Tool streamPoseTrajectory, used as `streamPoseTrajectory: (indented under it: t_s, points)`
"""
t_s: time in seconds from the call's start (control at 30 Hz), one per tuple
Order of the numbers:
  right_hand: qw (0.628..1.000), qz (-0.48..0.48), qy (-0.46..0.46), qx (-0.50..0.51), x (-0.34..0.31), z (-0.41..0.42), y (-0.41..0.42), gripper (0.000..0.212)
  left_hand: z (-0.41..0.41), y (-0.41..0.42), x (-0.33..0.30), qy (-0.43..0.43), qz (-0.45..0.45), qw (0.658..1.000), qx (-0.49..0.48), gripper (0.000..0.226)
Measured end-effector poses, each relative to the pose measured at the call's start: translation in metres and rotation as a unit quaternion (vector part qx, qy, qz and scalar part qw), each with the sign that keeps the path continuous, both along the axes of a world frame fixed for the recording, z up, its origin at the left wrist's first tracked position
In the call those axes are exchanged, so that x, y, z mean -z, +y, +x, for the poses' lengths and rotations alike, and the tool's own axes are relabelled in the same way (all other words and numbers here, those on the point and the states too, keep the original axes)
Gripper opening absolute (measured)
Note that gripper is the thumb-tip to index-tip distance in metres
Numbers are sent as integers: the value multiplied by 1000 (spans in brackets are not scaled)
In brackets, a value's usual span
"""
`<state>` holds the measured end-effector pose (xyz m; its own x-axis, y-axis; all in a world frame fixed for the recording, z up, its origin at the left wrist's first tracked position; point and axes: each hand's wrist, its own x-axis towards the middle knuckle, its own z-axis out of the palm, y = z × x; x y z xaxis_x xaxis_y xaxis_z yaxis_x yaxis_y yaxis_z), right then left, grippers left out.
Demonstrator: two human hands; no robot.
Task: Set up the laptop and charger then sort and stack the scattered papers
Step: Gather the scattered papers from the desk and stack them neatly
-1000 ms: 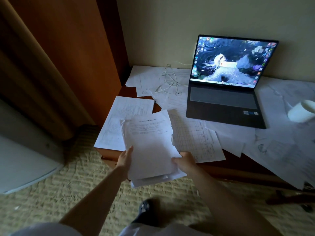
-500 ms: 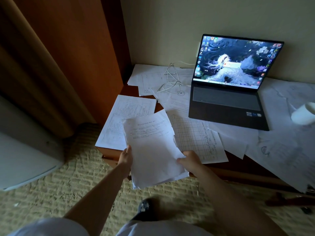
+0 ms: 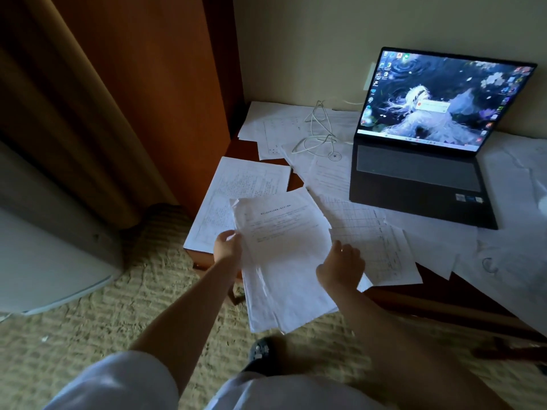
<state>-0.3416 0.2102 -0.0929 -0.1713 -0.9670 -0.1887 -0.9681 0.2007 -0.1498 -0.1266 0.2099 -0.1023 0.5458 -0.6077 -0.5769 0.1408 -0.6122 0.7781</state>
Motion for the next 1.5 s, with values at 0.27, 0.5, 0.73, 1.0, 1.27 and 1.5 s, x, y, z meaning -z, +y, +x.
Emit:
streamPoseTrajectory:
  t_s: [0.27,0.5,0.73,1.0,1.27,1.5]
  points:
    - [979,-58,-25,-192,30,56,3,56,30,-56,4,-42,3,998,40,45]
    - [983,-53,-81,-155,33,78,-7,38,38,-84,7,-145,22,982,116,37]
    - [983,-60,-82,-152,30,84,-18,41,38,-96,14,-188,27,976,105,30]
    - [979,-88,-88,-164,36,79,-17,44,49,-101,6,157,45,983,-85,9]
    - [984,-67,-116,-118,24,64,-28,42,43,-81,1,216,0,976,-25,50]
    - [994,-67,-37,78,18,8,-30,29,10,-20,-6,136,51,989,-10,18]
